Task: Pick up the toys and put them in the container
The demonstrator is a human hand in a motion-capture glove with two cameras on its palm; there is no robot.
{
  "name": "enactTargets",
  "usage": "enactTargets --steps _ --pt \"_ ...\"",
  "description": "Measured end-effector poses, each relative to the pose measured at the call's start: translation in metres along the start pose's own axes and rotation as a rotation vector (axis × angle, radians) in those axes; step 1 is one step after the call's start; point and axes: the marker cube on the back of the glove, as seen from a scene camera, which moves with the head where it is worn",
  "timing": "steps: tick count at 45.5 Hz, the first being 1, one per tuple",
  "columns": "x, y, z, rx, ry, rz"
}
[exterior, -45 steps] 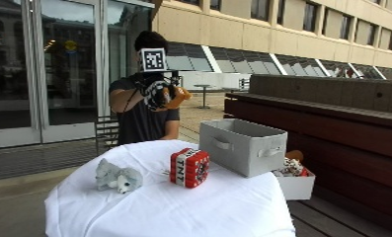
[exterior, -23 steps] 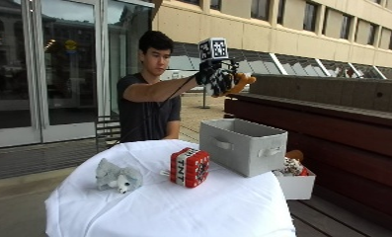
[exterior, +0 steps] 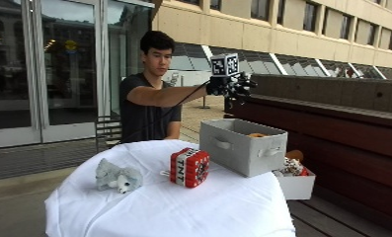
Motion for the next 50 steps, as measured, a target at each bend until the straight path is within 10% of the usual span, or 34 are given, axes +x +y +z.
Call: enactTargets --steps 21,50 --pt "0.185 -0.004 -0.039 0.076 0.180 0.130" --pt "0.322 -0.018 0.134 -0.228 0.234 0.267"
